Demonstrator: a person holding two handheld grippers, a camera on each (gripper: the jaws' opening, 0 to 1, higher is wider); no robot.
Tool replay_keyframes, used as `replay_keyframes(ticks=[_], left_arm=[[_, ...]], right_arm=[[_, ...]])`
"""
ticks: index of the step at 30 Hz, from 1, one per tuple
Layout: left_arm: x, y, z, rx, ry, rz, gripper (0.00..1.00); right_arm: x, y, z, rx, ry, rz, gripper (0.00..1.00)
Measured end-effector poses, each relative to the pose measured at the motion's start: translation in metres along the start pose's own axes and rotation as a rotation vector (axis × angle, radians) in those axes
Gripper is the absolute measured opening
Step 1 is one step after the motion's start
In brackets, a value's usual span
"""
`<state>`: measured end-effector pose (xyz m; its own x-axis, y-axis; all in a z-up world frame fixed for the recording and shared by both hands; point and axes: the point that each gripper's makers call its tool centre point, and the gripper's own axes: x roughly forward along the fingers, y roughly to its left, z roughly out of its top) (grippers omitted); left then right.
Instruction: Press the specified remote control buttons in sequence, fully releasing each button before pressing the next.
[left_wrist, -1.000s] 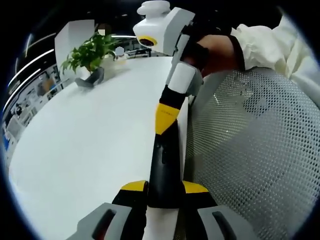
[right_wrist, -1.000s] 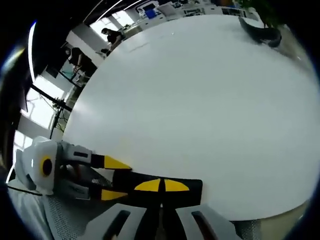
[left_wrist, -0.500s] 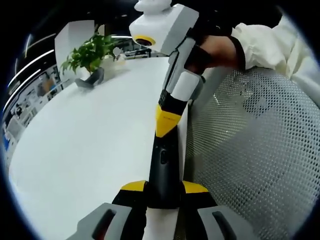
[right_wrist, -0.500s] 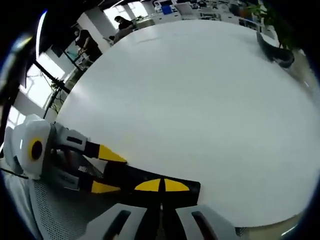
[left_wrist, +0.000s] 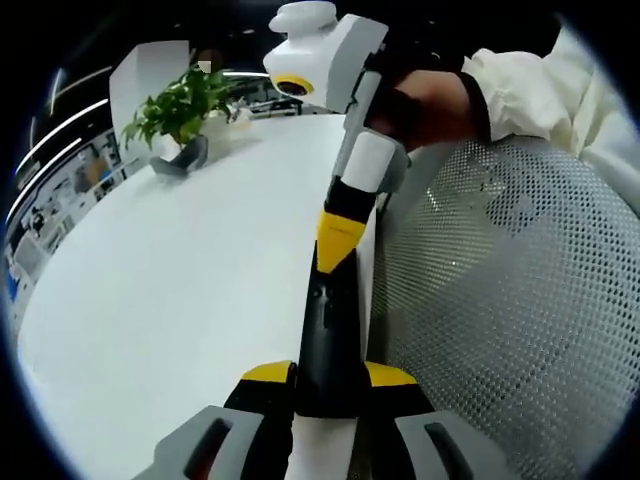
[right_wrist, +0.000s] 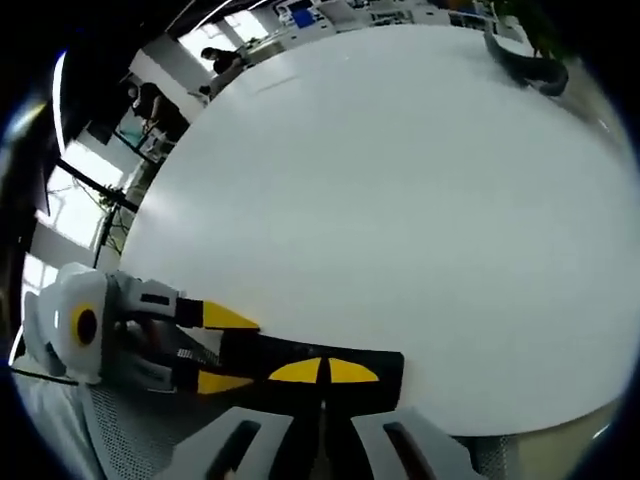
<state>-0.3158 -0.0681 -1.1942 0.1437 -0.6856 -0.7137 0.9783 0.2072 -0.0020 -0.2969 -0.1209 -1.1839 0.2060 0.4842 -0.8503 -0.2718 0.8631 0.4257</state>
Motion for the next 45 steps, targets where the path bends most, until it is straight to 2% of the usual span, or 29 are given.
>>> replay_keyframes(ticks=[4,14,22,29,35,40,45], left_arm=[[0.000,0.000,0.000,0.000,-0.001,0.000,0.25],[0.001,0.001,0.000,-0.001,-0.003,-0.001,0.25],[0.001,0.000,0.000,0.000,-0.004,-0.002,0.25],[0.001,0.000,0.000,0.000,-0.006,-0.003,0.25],[0.001,0.000,0.000,0.000,-0.007,-0.004,0.25],[0.001,0.000,0.000,0.001,-0.007,-0.004,0.25],[0.001,0.000,0.000,0.002,-0.007,-0.004,0.25]], right_arm=[[0.001,0.008,-0.003,-0.005,0.025,0.033,0.00],[0.003,0.006,-0.006,-0.062,0.040,-0.003,0.00],[0.003,0.005,-0.006,-0.063,0.034,-0.003,0.00],[0.003,0.006,-0.006,-0.055,0.032,0.012,0.00],[0.000,0.002,-0.007,-0.041,0.048,-0.012,0.00],[-0.006,-0.001,-0.007,0.026,0.049,-0.009,0.00],[-0.008,-0.002,-0.008,0.023,0.048,-0.036,0.00]])
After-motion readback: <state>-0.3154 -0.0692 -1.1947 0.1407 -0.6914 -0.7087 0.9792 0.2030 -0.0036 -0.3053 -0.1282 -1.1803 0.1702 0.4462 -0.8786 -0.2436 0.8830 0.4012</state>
